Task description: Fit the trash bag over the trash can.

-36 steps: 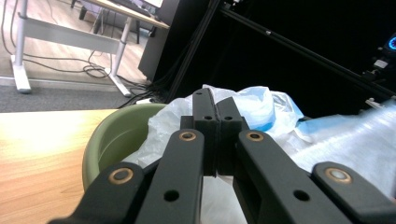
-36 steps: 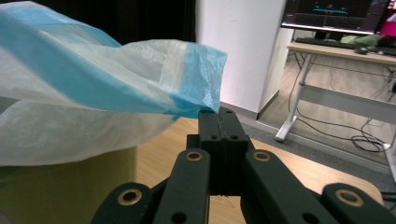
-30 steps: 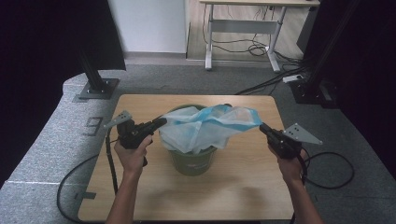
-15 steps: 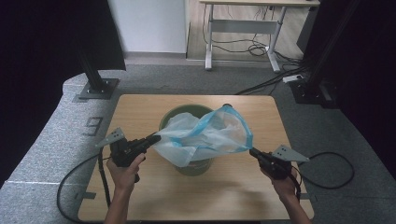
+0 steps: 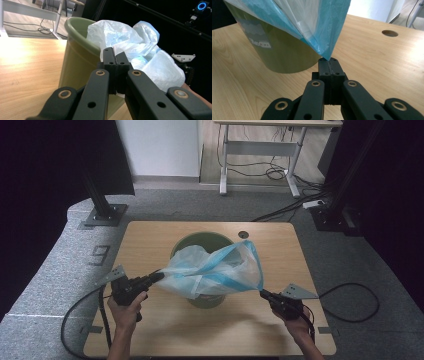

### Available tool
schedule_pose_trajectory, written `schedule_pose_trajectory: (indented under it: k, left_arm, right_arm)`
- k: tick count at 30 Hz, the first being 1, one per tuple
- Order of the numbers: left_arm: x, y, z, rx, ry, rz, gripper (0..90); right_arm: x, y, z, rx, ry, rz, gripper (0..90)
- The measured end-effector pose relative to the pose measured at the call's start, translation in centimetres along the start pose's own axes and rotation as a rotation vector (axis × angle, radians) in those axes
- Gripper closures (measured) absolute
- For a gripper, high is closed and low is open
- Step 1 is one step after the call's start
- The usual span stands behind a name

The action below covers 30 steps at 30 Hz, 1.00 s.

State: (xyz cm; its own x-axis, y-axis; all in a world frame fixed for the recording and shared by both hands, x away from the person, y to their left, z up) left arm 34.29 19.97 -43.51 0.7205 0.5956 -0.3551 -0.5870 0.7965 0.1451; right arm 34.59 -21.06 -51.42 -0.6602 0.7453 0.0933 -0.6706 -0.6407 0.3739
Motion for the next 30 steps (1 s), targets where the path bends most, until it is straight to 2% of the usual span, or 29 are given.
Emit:
schedule_pose_trajectory:
  k: [5,8,10,12,15,16,18,20,24,28,30]
  left_arm:
    - [0.4,0.1,-0.1,0.001,0.007,0.011,89.6]
    - [0.3,0.2,-0.1,-0.003,0.007,0.003,89.7]
    - [0.1,0.2,0.0,-0.006,0.003,-0.004,89.6]
    - [-0.2,0.3,0.0,-0.005,-0.007,-0.008,89.6]
    - [-0.5,0.3,0.2,-0.009,-0.015,-0.015,89.6]
    - [-0.6,0.3,0.3,-0.010,-0.018,-0.017,89.6]
    - [-0.9,0.2,0.4,-0.011,-0.023,-0.023,89.6]
    - [-1.2,-0.1,0.6,-0.012,-0.028,-0.032,89.5]
    - [-2.1,-0.7,0.9,-0.001,-0.046,-0.052,89.5]
    - [-2.8,-1.2,1.0,0.015,-0.067,-0.060,89.5]
    - [-3.0,-1.4,0.9,0.024,-0.075,-0.060,89.4]
  right_arm:
    - [-0.1,-0.6,-0.7,0.043,0.003,-0.001,89.0]
    - [-0.4,-0.8,-0.9,0.048,-0.008,-0.002,89.0]
    - [-0.6,-0.5,-0.6,0.024,-0.027,-0.009,85.6]
    - [-1.0,0.2,0.2,-0.027,-0.052,-0.045,74.1]
    - [-1.7,1.8,1.9,-0.117,-0.056,-0.124,72.1]
    - [-1.8,2.4,2.5,-0.139,-0.062,-0.131,71.8]
    - [-1.8,3.5,3.6,-0.170,-0.064,-0.128,70.7]
    - [-1.7,3.8,3.9,-0.174,-0.064,-0.121,70.3]
    - [-0.5,4.4,5.6,-0.180,-0.034,-0.059,65.1]
    - [1.0,4.3,7.3,-0.205,-0.007,-0.038,59.6]
    - [1.9,4.1,8.1,-0.212,-0.002,-0.002,58.8]
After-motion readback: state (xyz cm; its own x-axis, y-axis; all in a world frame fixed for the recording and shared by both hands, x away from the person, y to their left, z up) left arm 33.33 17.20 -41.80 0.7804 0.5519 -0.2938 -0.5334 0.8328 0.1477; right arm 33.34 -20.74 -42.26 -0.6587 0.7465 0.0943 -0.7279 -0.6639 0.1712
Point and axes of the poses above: each handheld gripper's, and its own axes: y roughly backward along the jaws, z roughly out of its top, x roughly to its left, the point moved 6 cm from there along -y, roughly forward along the jaws, and after that the axes turned 3 degrees about -y, right-handed, at the moved point
